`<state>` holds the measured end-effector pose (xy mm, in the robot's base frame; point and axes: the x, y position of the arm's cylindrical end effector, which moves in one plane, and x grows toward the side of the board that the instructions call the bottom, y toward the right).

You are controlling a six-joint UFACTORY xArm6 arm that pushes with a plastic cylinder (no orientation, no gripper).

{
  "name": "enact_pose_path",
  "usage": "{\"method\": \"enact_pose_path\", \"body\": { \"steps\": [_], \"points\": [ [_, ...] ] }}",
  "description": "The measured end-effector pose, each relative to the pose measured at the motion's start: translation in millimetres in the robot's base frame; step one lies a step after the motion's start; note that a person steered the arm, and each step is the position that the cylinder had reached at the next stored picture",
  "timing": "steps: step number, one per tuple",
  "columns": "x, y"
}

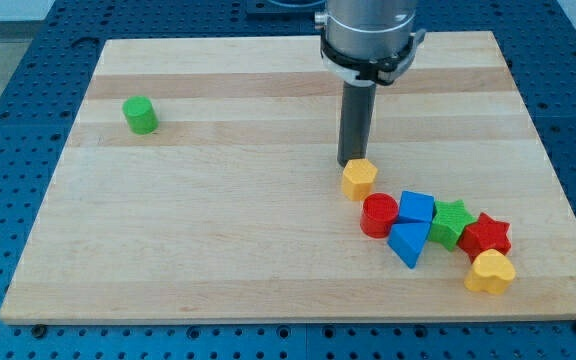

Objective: Move your arm towards the green circle

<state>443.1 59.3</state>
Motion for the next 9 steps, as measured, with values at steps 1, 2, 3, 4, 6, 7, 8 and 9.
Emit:
{"method": "enact_pose_path", "body": {
  "steps": [1,2,3,4,6,7,8,9],
  "points": [
    [26,14],
    [34,30],
    [28,3],
    [2,-41],
    [-55,-125],
    [-79,-170],
    [-100,-216],
    [-121,-261]
  ]
}}
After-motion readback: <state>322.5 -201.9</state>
